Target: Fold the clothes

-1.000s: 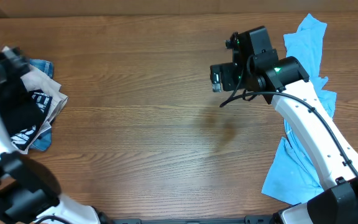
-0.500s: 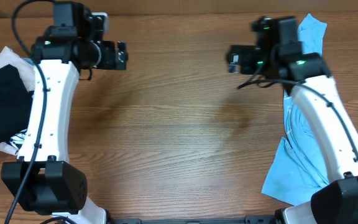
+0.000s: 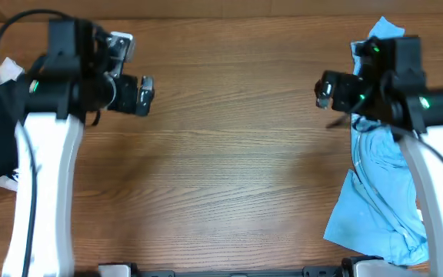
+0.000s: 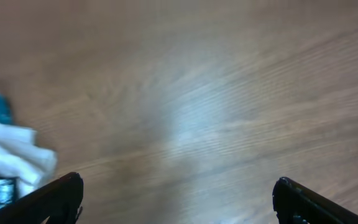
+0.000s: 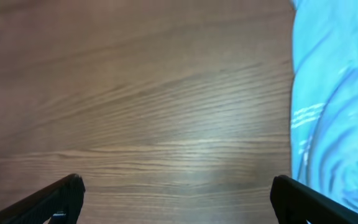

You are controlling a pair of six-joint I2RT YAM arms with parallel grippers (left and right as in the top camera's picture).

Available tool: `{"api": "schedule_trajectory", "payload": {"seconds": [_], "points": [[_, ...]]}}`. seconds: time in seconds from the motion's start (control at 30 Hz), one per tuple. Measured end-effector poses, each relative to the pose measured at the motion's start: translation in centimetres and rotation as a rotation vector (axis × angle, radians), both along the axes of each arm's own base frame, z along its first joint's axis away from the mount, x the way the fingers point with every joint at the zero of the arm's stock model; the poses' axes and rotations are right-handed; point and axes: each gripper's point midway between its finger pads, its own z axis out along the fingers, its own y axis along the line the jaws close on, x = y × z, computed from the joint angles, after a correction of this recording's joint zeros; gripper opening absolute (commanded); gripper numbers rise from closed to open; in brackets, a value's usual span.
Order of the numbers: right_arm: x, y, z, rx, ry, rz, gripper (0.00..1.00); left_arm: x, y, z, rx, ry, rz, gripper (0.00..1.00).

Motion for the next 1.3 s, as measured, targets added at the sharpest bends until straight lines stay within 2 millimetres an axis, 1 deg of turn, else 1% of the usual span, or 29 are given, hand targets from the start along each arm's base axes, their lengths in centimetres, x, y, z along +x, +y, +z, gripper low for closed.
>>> {"api": "schedule_trajectory", "payload": {"seconds": [0.07,0.1,0.13,0.2,0.27,0.37,0.43,0.5,0.57,0.63,0.73,0.87,1.07,1.3], "points": [[-1.3,-0.2,1.3,0.001,-0.065,-0.003,1.00,-1.3,0.1,1.5,0.003,-0.077,0.002,1.00],[-2.3,-0.3,2.1,0.004,-0.116,-0.003,1.00,-1.9,0.2,2.2,0.005,-0.120,0.003,1.00],[-2.8,-0.3,2.3,0.005,-0.132,-0.004,1.00,-2.9,0.3,2.7,0.010,-0.166,0.005,1.00],[-4.4,-0.5,2.9,0.006,-0.216,-0.009,1.00,-5.0,0.4,3.3,0.014,-0.242,0.010,1.00],[-5.7,-0.8,2.7,0.002,-0.263,-0.016,1.00,-6.5,0.6,3.0,0.019,-0.283,0.015,1.00],[-8.8,-1.5,1.5,-0.015,-0.311,-0.038,1.00,-9.9,0.9,1.8,0.029,-0.323,0.025,1.00],[-10.4,-2.1,0.7,-0.031,-0.323,-0.055,1.00,-11.3,1.1,1.6,0.036,-0.353,0.034,1.00],[-11.7,-2.4,-0.5,-0.042,-0.297,-0.062,1.00,-12.2,1.2,1.3,0.041,-0.365,0.039,1.00],[-12.8,-2.6,-1.7,-0.053,-0.252,-0.068,1.00,-12.7,1.2,1.3,0.042,-0.374,0.039,1.00],[-13.5,-2.8,-2.6,-0.063,-0.207,-0.071,1.00,-12.8,1.3,1.4,0.045,-0.375,0.041,1.00],[-14.2,-2.9,-3.7,-0.073,-0.150,-0.071,1.00,-12.9,1.4,0.9,0.048,-0.352,0.043,1.00],[-14.3,-2.9,-4.1,-0.075,-0.127,-0.071,1.00,-13.4,1.4,0.1,0.051,-0.315,0.043,1.00],[-14.3,-2.9,-4.3,-0.076,-0.121,-0.070,1.00,-14.0,1.5,-0.7,0.055,-0.273,0.044,1.00],[-14.3,-2.9,-4.3,-0.076,-0.121,-0.070,1.00,-14.1,1.5,-0.8,0.057,-0.267,0.045,1.00]]}}
